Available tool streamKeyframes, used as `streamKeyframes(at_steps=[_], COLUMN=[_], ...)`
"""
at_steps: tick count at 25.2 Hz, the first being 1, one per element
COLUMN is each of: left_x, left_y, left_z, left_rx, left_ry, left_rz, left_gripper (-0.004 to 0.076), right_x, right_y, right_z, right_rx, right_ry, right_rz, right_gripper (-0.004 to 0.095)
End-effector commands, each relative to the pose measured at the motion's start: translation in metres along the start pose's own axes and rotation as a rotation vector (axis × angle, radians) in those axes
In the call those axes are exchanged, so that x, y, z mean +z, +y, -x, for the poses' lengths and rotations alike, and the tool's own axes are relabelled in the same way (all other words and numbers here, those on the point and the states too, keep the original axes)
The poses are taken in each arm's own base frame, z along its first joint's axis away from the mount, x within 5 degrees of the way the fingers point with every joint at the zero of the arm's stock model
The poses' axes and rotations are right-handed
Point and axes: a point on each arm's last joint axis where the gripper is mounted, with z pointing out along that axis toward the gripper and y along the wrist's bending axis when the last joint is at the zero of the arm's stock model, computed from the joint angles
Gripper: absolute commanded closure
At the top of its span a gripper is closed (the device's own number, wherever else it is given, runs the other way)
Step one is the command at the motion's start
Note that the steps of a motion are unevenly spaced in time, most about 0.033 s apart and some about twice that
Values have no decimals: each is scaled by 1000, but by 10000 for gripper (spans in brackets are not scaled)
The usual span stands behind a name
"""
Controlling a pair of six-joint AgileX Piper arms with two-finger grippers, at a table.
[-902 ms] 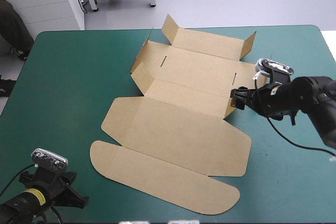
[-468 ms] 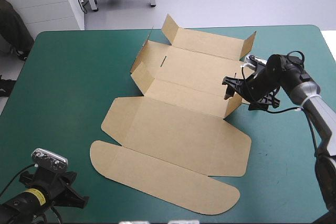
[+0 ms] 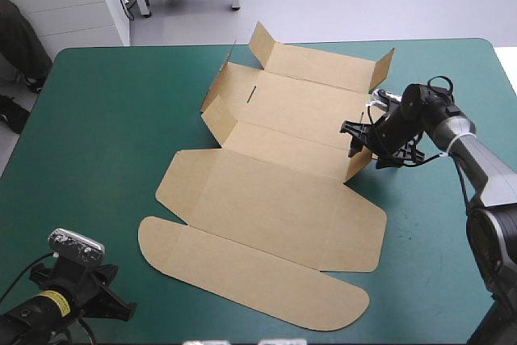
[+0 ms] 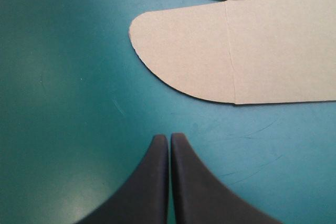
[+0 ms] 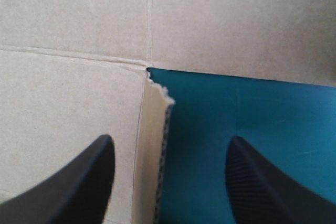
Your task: Fold the box
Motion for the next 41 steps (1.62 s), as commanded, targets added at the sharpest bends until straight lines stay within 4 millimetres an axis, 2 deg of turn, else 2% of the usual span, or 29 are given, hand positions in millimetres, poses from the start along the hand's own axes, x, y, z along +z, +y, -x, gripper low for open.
streamKeyframes(at_steps=[1,4,21,23,28,32,36,38,41], left_x=[-7,-7,-7,-7,-7,-11,-36,-56,-78], left_y=[0,0,0,0,0,1,3,4,6], left_z=[11,11,11,11,11,19,40,53,65], left_rx=[-7,-7,-7,-7,-7,2,-4,-7,-9], left_ry=[-75,-75,-75,-75,-75,-136,-268,-352,-442], left_rz=[-7,-7,-7,-7,-7,6,7,10,16], left_gripper=[731,731,731,731,731,731,731,731,731], right_x=[-24,-24,-27,-39,-86,-156,-207,-215,-213], right_y=[7,7,9,15,35,54,72,80,91], right_z=[5,4,6,11,27,37,37,32,25], right_rx=[-16,-40,-278,-356,-559,-900,-1020,-1119,-1261], right_ry=[-77,-71,-79,-109,-207,-383,-576,-612,-615], right_rz=[48,46,38,47,51,-24,1,53,70], right_gripper=[642,908,928,928,928,928,928,928,928])
